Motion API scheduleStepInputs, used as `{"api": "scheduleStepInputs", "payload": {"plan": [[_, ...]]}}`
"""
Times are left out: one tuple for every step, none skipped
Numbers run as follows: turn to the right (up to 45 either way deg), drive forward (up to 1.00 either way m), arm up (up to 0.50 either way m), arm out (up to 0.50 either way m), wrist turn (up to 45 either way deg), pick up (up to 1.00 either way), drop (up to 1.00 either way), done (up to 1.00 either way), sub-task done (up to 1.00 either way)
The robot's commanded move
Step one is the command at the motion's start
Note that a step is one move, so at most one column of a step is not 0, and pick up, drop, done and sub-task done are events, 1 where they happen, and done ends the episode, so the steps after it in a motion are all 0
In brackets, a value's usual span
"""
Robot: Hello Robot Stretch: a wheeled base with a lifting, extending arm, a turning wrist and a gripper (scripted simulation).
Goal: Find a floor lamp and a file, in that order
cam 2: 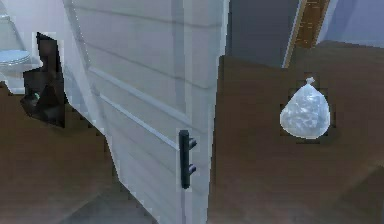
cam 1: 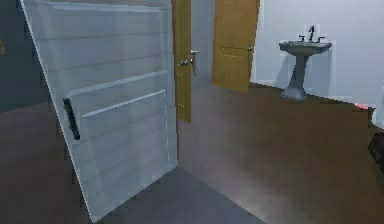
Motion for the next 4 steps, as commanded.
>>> {"api": "scheduleStepInputs", "payload": {"plan": [[15.0, 0.00, 0.00, 0.00, 0.0, 0.00, 0.00, 0.00, 0.00], [0.0, 1.00, 0.00, 0.00, 0.0, 0.00, 0.00, 0.00, 0.00], [0.0, 0.70, 0.00, 0.00, 0.0, 0.00, 0.00, 0.00, 0.00], [-6.0, 0.00, 0.00, 0.00, 0.0, 0.00, 0.00, 0.00, 0.00]]}}
